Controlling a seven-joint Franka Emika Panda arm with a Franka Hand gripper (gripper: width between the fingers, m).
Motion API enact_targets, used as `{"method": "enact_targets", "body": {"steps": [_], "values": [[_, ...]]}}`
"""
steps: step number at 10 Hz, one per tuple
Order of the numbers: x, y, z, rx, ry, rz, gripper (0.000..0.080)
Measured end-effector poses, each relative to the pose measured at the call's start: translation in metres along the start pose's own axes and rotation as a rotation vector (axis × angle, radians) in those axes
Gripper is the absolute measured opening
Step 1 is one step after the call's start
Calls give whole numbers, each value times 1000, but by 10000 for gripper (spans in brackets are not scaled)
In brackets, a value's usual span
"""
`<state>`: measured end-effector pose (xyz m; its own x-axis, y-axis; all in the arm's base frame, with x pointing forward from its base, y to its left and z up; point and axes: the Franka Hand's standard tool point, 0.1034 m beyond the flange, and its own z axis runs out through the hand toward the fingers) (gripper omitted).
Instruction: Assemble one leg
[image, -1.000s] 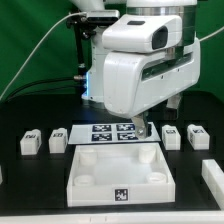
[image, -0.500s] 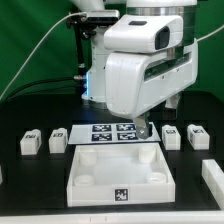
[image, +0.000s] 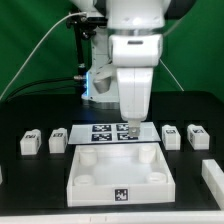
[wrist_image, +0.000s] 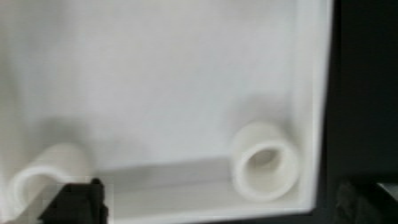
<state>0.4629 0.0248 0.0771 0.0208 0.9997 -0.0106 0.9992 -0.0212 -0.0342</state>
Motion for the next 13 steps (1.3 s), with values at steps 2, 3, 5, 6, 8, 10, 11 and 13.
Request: {"method": "enact_targets", "body": {"steps": [2,3,5,6,8,10,11,13], "values": [[-13,-24,26,-14,16,-82,650],[-20,-30,41,-19,24,-74,650],[-30,-30,58,-4,33,-60,650],[-30,-32,66,1,37,-51,650],[-30,-34,69,8,37,-37,627],[-30,-34,69,9,37,-36,457],[-30,-34,69,9,37,-36,274],[-30,-34,69,9,37,-36,140]]}}
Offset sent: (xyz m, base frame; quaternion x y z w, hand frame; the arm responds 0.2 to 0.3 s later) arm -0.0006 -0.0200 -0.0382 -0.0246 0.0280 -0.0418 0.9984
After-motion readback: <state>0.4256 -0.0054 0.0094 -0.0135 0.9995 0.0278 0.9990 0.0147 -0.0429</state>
